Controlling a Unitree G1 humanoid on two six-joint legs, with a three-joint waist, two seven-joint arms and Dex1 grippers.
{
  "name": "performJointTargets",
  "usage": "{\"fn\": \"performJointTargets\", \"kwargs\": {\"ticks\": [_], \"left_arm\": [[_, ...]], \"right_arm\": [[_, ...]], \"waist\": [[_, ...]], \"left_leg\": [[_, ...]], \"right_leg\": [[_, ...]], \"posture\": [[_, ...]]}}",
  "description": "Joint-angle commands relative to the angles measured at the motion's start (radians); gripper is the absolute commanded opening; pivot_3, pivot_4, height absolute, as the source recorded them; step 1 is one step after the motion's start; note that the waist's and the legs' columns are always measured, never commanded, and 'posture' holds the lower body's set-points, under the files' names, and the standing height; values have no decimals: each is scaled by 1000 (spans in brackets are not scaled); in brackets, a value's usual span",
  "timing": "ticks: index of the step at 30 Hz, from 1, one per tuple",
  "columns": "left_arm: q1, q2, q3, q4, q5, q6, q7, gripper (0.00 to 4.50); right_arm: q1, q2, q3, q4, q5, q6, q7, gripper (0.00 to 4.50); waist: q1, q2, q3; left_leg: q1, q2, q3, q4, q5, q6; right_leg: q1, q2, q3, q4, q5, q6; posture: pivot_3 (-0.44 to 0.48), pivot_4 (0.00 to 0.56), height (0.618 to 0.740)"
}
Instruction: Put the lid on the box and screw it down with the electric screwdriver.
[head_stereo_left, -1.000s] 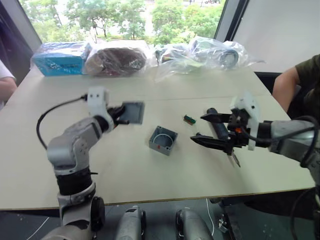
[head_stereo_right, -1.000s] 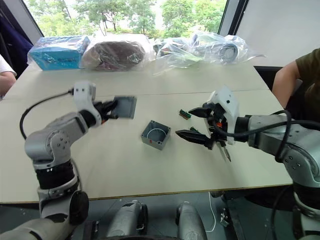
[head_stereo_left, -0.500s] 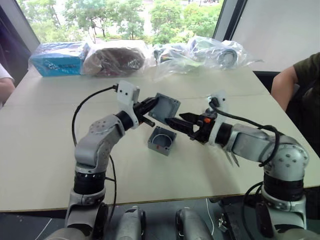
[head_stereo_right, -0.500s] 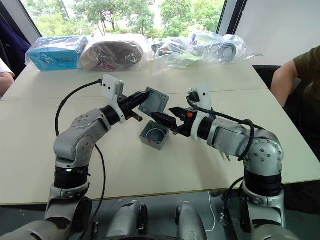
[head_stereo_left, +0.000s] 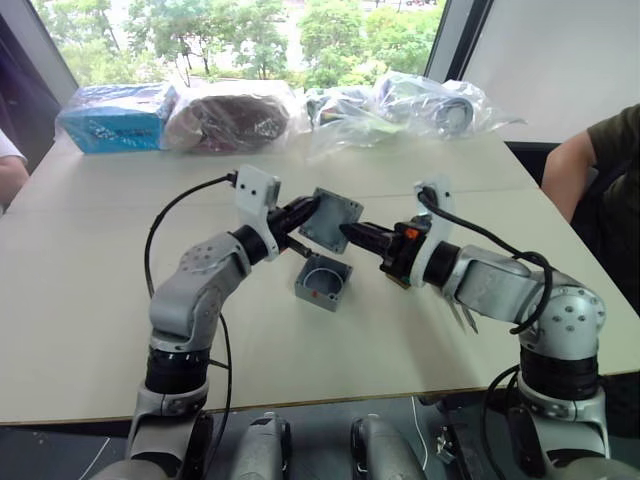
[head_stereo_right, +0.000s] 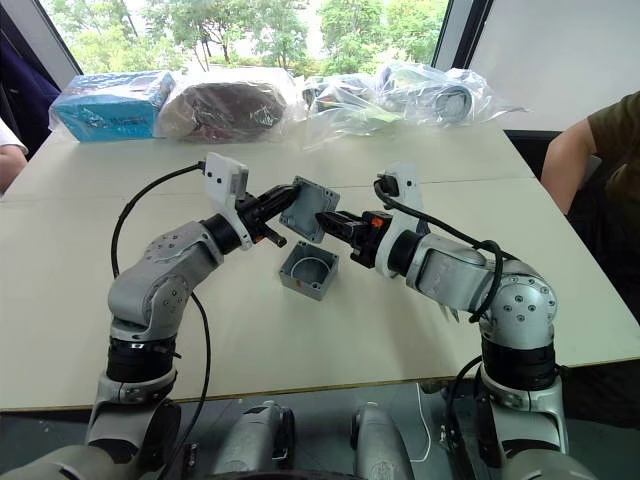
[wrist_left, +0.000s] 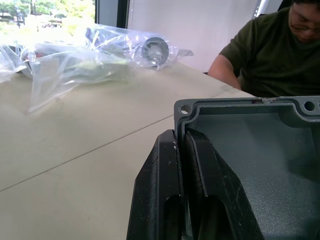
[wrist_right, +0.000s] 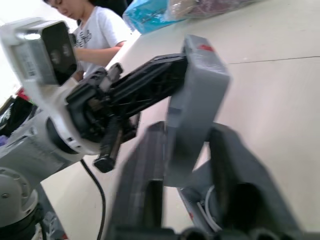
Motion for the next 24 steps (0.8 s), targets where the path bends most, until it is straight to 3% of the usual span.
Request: {"fn": "performJointTargets", "kwargs": {"ticks": [1, 2, 6, 9, 12, 18, 21, 24], "left_arm": [[0, 15, -4, -29, -38, -1, -18, 671], [2, 29, 8, -36, -71, 18, -46, 851], [-1, 116, 54, -57, -204, 107, -153, 2450], [-10, 207, 88, -59, -297, 167, -242, 3481], [-16, 345, 83, -44, -337, 195, -365, 4461], [-40, 590, 37, 52, -318, 135, -627, 4461], [-53, 663, 13, 95, -300, 82, -742, 4461], [-71, 732, -24, 168, -253, 9, -855, 4461]], "right_arm": [[-32, -19, 16, -56, 22, -25, 40, 174], [-42, -44, 22, -66, -12, -18, 63, 174], [-77, -175, 66, -129, -236, -55, 234, 174], [-81, -358, 216, -233, -559, -187, 452, 174], [-49, -473, 357, -261, -895, -443, 623, 174], [-10, -506, 479, -118, -1395, -969, 779, 174], [-3, -503, 513, -5, -1622, -1239, 780, 174], [-10, -473, 557, 116, -1880, -1503, 691, 174]], "waist": [[-1, 0, 0], [-1, 0, 0], [-3, 0, 0], [-2, 1, 1], [-4, 1, 1], [-18, 1, 1], [-17, 1, 1], [-20, 0, 1]], "left_leg": [[0, 0, 0, 0, 0, 0], [0, 0, 0, 0, 0, 0], [-1, 0, 0, 0, 0, 0], [-1, 0, 0, 0, 0, 0], [-1, -1, 0, -1, 0, 0], [0, -2, 1, -1, 0, 0], [-1, -3, 1, -1, 0, 0], [-1, -4, 2, -1, 0, 0]], "right_leg": [[0, 0, 0, 0, 0, 0], [0, 0, 0, 0, 0, 0], [-1, 0, 0, 0, 0, 0], [-1, 1, 0, -1, 0, 0], [-2, 1, -1, -2, -2, -3], [-2, 2, 0, -2, -3, -4], [-2, 1, 0, -3, -3, -4], [-2, 0, 0, -3, -3, -3]], "posture": [[0, 150, 740], [0, 150, 740], [0, 150, 740], [0, 150, 740], [0, 150, 740], [0, 150, 740], [0, 150, 740], [0, 150, 740]]}}
